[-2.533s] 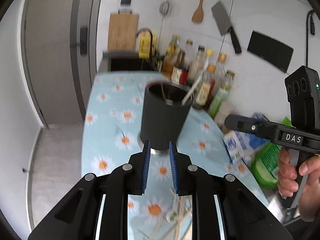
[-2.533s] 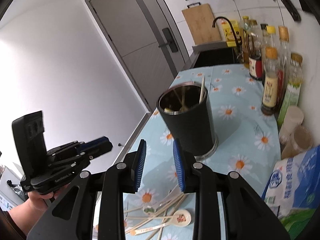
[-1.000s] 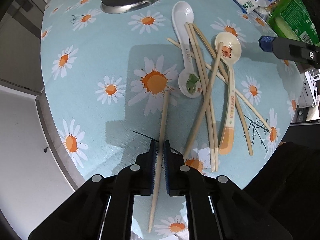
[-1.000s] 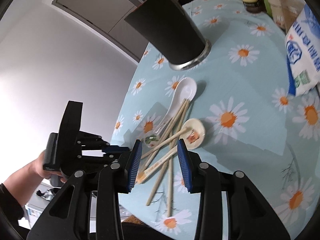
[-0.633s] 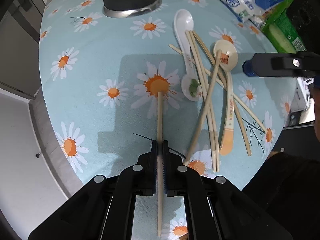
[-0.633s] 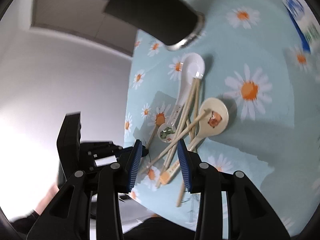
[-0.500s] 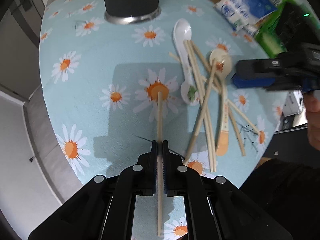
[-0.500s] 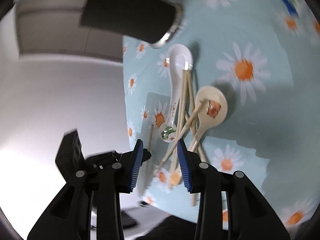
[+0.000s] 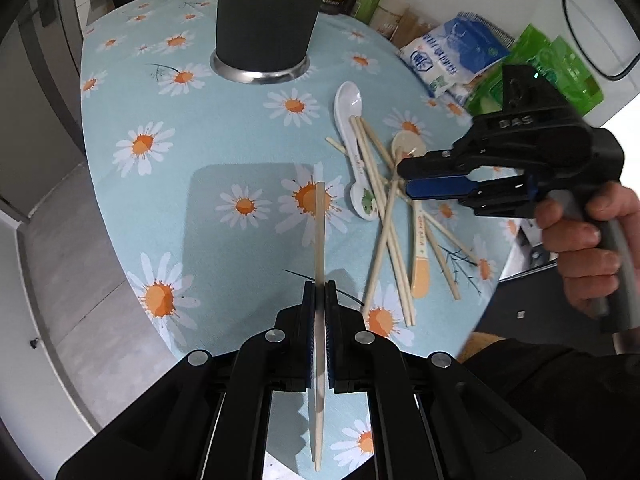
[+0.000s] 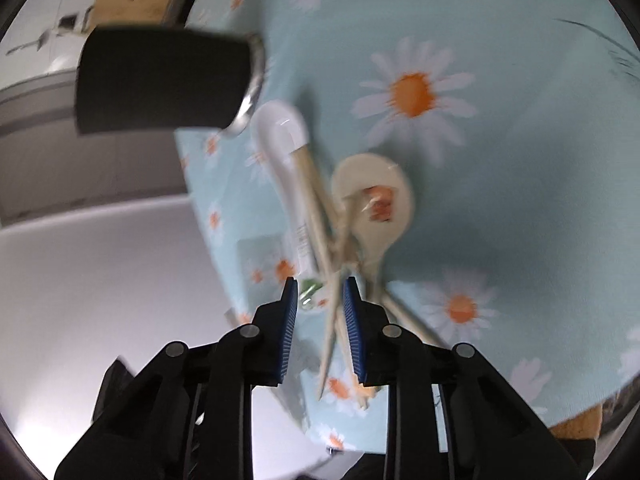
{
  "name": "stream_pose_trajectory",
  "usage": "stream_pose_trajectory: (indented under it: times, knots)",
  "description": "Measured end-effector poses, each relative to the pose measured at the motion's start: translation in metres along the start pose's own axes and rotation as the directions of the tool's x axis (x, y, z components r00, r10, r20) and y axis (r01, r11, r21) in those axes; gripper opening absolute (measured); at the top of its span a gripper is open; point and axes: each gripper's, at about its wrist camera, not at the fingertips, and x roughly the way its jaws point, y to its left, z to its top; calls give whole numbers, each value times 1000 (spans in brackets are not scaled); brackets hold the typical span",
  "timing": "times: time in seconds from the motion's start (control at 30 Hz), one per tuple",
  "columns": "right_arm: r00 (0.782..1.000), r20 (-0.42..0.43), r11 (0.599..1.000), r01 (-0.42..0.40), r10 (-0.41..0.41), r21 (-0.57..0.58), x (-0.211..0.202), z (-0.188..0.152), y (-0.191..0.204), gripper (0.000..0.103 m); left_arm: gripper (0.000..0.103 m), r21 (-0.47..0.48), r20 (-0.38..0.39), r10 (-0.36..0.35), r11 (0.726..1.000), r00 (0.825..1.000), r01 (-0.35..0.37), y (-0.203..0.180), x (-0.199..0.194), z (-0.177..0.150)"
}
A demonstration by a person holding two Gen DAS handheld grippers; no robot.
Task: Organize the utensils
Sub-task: 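Grasp a wooden chopstick with the left tool while the right tool grasps another chopstick, then lift both chopsticks and carry them above the black holder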
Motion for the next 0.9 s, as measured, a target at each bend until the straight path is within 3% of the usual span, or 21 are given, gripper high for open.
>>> stream_pose_trajectory:
  times: [0.2,0.57,0.9]
  knots:
    - [999,24,999,24,-25,32,10,-3,4,24,4,7,11,-25,1000,1000,25,13,-1,-6]
    - [995,63,994,78,-83,79,18,-8,1,8,4,20,15,-57,998,998,57,35,-3,-15]
    - [990,99,995,97,-99,27,18,-13,21,6,4,51,6,-101,994,995,101,38,3,-10]
